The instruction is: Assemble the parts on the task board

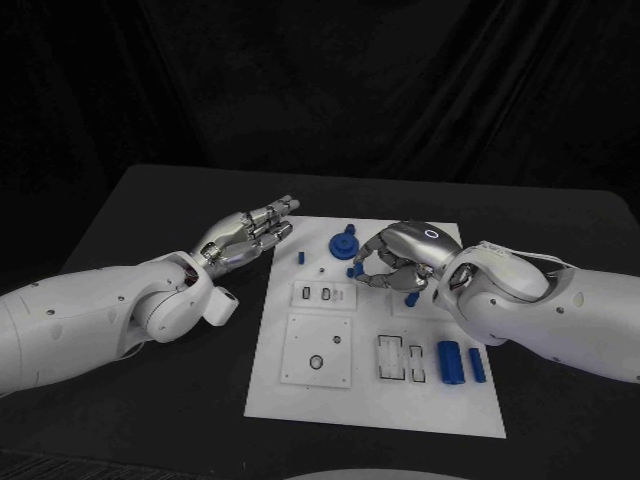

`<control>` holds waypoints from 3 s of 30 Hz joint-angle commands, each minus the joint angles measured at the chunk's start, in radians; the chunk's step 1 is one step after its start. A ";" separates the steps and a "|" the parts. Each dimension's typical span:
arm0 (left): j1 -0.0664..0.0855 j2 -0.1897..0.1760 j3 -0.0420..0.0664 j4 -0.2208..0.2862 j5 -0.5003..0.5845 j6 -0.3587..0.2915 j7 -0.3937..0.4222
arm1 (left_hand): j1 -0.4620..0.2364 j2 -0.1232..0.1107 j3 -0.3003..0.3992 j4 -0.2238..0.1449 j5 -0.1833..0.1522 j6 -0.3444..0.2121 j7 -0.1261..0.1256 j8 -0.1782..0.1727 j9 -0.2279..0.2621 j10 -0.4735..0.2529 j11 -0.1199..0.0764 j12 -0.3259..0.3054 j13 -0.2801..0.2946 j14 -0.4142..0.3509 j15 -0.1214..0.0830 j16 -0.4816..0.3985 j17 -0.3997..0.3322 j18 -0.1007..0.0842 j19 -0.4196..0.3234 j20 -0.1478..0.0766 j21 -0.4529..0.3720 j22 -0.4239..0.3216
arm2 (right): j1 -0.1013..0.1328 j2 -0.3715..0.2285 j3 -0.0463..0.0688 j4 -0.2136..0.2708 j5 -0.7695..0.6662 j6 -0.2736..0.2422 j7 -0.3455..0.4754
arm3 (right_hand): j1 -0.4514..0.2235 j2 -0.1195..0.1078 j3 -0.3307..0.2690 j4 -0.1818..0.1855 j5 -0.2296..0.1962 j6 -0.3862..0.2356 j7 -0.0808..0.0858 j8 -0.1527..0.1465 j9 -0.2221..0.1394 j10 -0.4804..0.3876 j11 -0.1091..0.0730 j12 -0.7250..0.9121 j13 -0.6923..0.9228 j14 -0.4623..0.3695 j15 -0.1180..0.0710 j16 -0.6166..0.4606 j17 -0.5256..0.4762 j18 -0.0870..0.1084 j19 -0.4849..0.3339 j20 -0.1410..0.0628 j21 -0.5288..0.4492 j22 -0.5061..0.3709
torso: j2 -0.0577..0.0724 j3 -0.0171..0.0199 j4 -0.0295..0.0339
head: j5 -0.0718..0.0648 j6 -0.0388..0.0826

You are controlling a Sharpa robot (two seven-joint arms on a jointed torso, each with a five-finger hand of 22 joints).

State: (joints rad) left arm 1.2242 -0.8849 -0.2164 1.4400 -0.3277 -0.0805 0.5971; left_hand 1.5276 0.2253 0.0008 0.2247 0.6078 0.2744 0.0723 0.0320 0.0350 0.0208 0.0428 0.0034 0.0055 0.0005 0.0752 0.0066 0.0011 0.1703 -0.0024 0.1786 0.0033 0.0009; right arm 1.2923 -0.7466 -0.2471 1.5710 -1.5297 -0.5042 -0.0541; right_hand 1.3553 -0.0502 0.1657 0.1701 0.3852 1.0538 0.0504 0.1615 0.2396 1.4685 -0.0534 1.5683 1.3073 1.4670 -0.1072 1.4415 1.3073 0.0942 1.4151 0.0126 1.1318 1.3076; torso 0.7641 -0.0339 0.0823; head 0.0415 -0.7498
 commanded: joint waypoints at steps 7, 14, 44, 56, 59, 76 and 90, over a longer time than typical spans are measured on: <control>-0.001 0.007 0.001 -0.001 0.001 0.012 0.012 | -0.006 -0.007 0.006 0.000 0.003 0.000 0.006 0.003 0.000 0.003 0.007 0.003 0.001 0.000 0.005 -0.007 -0.001 0.005 0.002 0.007 -0.003 -0.001 | -0.026 0.045 0.001 -0.028 -0.069 0.077 -0.071 | -0.003 0.000 0.001 -0.008 -0.009 0.010 -0.009 -0.005 0.023 0.102 0.007 0.003 0.263 0.083 0.005 0.008 0.168 -0.012 0.010 -0.002 0.007 0.139 | -0.003 0.0001 -0.0015 | 0.005 -0.007; -0.002 0.011 0.001 -0.002 0.001 0.017 0.011 | -0.006 -0.006 0.007 -0.001 0.003 -0.001 0.006 0.003 0.000 0.002 0.008 0.003 0.001 0.000 0.005 -0.007 -0.001 0.005 0.002 0.007 -0.003 -0.001 | -0.037 0.064 0.001 -0.046 -0.073 0.088 -0.067 | -0.004 0.001 0.002 -0.009 -0.010 0.009 -0.008 -0.007 0.023 0.102 0.008 0.003 0.263 0.085 0.006 0.016 0.174 -0.014 0.013 -0.001 0.015 0.142 | -0.002 0.0012 -0.0007 | 0.008 -0.012; -0.004 0.016 0.001 -0.008 0.001 0.025 0.008 | -0.007 -0.005 0.011 -0.002 0.002 -0.004 0.007 0.002 -0.001 0.001 0.009 0.002 0.001 0.000 0.007 -0.007 -0.001 0.005 0.002 0.008 -0.003 -0.001 | -0.052 0.066 0.001 -0.048 -0.074 0.110 -0.060 | -0.021 -0.003 0.004 -0.021 -0.037 -0.031 0.005 -0.041 0.020 0.102 0.017 0.003 0.263 0.086 0.012 0.026 0.181 -0.015 0.018 0.004 0.022 0.151 | -0.003 0.0014 -0.0038 | 0.014 -0.019; -0.005 0.017 0.001 -0.010 0.001 0.027 0.005 | -0.007 -0.005 0.012 -0.003 0.002 -0.006 0.008 0.002 -0.001 0.000 0.009 0.002 0.000 0.000 0.007 -0.007 -0.001 0.005 0.002 0.009 -0.003 -0.001 | -0.054 0.063 0.001 -0.047 -0.074 0.120 -0.056 | -0.033 -0.005 0.001 -0.025 -0.077 -0.042 0.009 -0.053 0.022 0.102 0.022 0.003 0.263 0.086 0.016 0.026 0.180 -0.015 0.018 0.008 0.021 0.154 | -0.003 0.0015 -0.0042 | 0.013 -0.021; -0.005 0.017 0.001 -0.010 0.001 0.027 0.006 | -0.007 -0.005 0.012 -0.003 0.002 -0.006 0.008 0.002 -0.001 0.000 0.009 0.002 0.000 0.000 0.007 -0.007 -0.001 0.005 0.002 0.009 -0.003 -0.001 | -0.054 0.063 0.001 -0.047 -0.074 0.120 -0.051 | -0.043 -0.009 -0.004 -0.025 -0.101 -0.045 0.009 -0.058 0.023 0.102 0.023 0.003 0.263 0.085 0.017 0.026 0.180 -0.015 0.019 0.010 0.021 0.155 | -0.003 0.0019 -0.0039 | 0.013 -0.020; -0.006 0.017 0.001 -0.011 0.001 0.028 0.008 | -0.008 -0.005 0.014 -0.004 0.001 -0.006 0.009 0.002 -0.001 0.000 0.010 0.002 0.000 0.000 0.008 -0.007 -0.001 0.005 0.002 0.009 -0.003 -0.001 | -0.055 0.062 0.000 -0.050 -0.074 0.129 -0.040 | -0.077 -0.024 -0.037 -0.023 -0.239 -0.131 0.012 -0.100 0.013 0.102 0.026 0.003 0.263 0.084 0.021 0.025 0.177 -0.014 0.020 0.014 0.017 0.157 | -0.002 0.0018 -0.0029 | 0.013 -0.022; -0.006 0.013 0.001 -0.010 0.001 0.025 0.008 | -0.008 -0.005 0.014 -0.004 0.001 -0.006 0.009 0.002 -0.001 0.000 0.010 0.002 0.000 0.000 0.008 -0.007 -0.001 0.005 0.002 0.009 -0.003 -0.001 | -0.055 0.043 0.001 -0.032 -0.074 0.058 -0.001 | -0.088 -0.035 -0.062 -0.011 -0.303 -0.260 -0.006 -0.100 -0.028 0.102 0.014 0.003 0.263 0.085 0.013 0.031 0.180 -0.015 0.024 0.008 0.022 0.159 | -0.002 0.0018 -0.0032 | 0.017 -0.017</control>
State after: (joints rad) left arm 1.2197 -0.8716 -0.2164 1.4269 -0.3278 -0.0623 0.5921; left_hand 1.5276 0.2253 0.0104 0.2207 0.6078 0.2698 0.0769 0.0320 0.0350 0.0173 0.0463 0.0034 0.0055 0.0004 0.0750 0.0066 0.0014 0.1703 0.0012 0.1822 0.0033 0.0016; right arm 1.2422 -0.6987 -0.2440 1.5335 -1.5947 -0.4206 -0.0735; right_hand 1.2745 -0.0800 0.1067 0.1573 0.0849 0.8003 0.0453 0.0647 0.2139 1.4648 -0.0356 1.5683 1.3074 1.4652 -0.0946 1.4685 1.3075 0.0941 1.4330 0.0233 1.1502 1.3075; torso 0.7618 -0.0322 0.0791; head 0.0578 -0.7675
